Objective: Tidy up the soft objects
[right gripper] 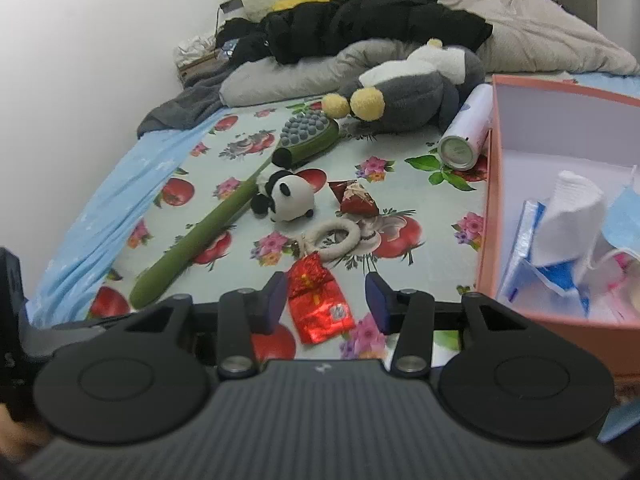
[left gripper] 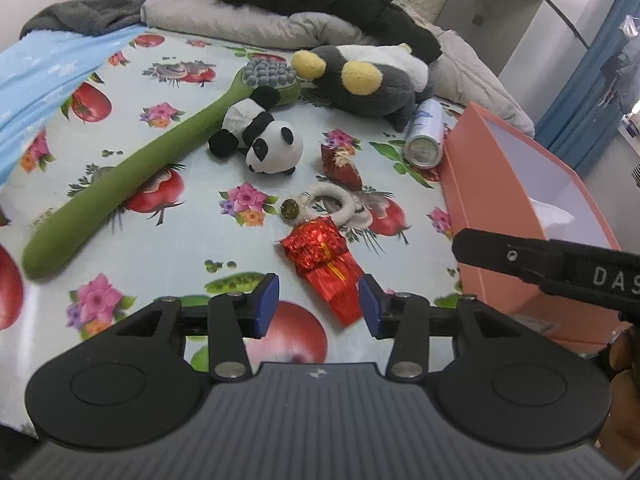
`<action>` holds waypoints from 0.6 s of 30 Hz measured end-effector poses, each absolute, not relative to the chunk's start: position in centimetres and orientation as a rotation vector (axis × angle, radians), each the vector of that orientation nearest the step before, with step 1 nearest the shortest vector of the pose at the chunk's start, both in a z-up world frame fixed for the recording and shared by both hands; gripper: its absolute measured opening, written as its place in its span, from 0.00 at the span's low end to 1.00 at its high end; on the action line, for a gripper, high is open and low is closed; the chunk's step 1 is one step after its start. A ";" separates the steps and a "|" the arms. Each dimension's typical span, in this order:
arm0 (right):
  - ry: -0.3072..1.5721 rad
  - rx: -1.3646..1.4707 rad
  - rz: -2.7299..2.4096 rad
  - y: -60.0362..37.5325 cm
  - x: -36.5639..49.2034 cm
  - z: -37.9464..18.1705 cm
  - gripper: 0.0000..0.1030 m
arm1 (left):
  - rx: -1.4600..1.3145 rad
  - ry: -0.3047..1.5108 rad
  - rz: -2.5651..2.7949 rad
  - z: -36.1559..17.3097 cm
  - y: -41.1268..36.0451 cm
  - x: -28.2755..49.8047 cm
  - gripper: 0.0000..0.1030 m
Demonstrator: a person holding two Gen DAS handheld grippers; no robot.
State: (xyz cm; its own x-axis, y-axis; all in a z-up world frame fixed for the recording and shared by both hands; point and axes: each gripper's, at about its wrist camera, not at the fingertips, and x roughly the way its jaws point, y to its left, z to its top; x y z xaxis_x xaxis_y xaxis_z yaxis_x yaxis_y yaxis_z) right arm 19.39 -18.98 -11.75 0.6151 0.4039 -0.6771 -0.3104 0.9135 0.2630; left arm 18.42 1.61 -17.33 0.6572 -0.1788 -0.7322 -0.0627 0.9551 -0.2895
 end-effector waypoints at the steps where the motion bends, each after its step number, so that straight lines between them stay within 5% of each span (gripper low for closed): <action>1: 0.818 0.125 0.413 -18.8 20.1 -12.1 0.42 | -0.307 0.856 -0.066 -17.6 1.7 18.9 0.49; 18: 0.975 0.167 0.374 -16.3 30.5 -18.3 0.35 | -0.290 0.901 -0.110 -23.0 1.9 26.2 0.57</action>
State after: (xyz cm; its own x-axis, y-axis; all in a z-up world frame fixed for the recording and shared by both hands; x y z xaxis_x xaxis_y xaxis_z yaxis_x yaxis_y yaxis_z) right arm 30.55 -16.27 -18.30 0.5037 0.3823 -0.7747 -0.2342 0.9236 0.3036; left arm 26.20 1.85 -22.97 0.6183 -0.2151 -0.7559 -0.0271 0.9554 -0.2940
